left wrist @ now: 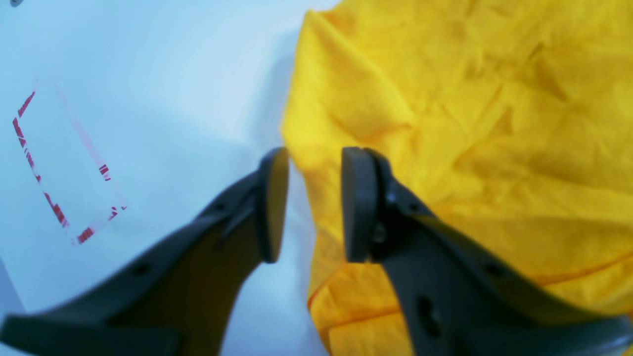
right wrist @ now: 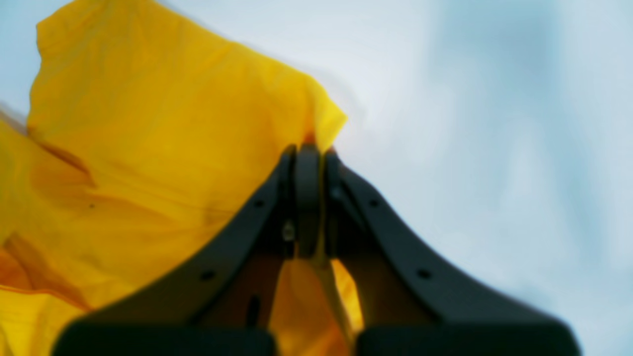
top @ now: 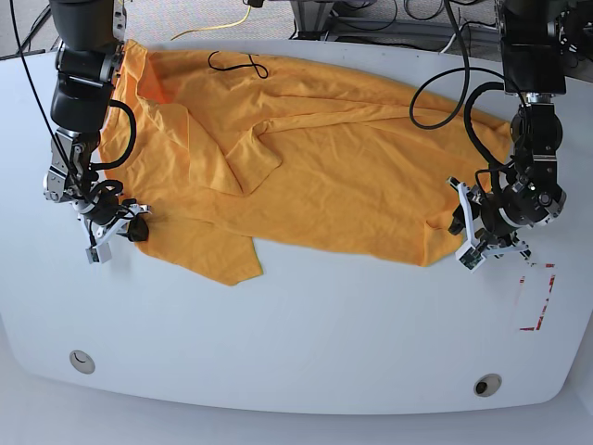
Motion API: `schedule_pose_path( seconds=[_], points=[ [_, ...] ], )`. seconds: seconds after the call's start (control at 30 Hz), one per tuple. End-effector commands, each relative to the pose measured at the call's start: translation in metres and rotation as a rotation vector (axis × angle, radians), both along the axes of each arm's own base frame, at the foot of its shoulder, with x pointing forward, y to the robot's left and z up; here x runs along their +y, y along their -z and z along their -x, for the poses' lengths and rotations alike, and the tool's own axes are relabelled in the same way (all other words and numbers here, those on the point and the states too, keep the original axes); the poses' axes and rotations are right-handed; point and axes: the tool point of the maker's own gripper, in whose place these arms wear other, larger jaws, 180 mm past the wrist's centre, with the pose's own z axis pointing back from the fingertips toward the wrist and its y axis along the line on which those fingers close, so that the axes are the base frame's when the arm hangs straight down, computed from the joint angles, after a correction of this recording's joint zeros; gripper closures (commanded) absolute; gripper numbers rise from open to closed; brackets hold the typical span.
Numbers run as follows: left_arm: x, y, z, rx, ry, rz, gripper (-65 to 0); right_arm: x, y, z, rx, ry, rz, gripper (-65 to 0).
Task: Layout the t-shirt on the table in an organized manner, then fold the t-shirt properly
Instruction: 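Pull the grasped side edge with the left gripper outward, then open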
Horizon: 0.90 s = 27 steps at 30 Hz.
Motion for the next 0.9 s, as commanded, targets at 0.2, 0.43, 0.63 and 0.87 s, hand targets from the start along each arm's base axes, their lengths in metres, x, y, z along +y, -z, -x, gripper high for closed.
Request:
schedule_pose_path(
  seconds=[0.2, 0.43, 0.63, 0.87],
  points=[
    [0.009, -0.036, -0.035, -0.094, -0.02, 0.011, -24.4, -0.007, -0.001, 0.001, 0.031, -0.018, 0.042, -0.2],
    [0.01, -0.043, -0.041, -0.109, -0.023, 0.011, -24.4, -0.007, -0.001, 0.001, 0.031, -0.018, 0.042, -0.2],
    [0.01, -0.028, -0.029, -0.072, -0.02, 0.009, -24.4, -0.007, -0.001, 0.001, 0.031, -0.018, 0.042, -0.2],
    [0.023, -0.015, -0.016, -0.04, -0.065, 0.023, -25.0, -0.007, -0.001, 0.001, 0.031, -0.018, 0.042, -0.2]
  ],
)
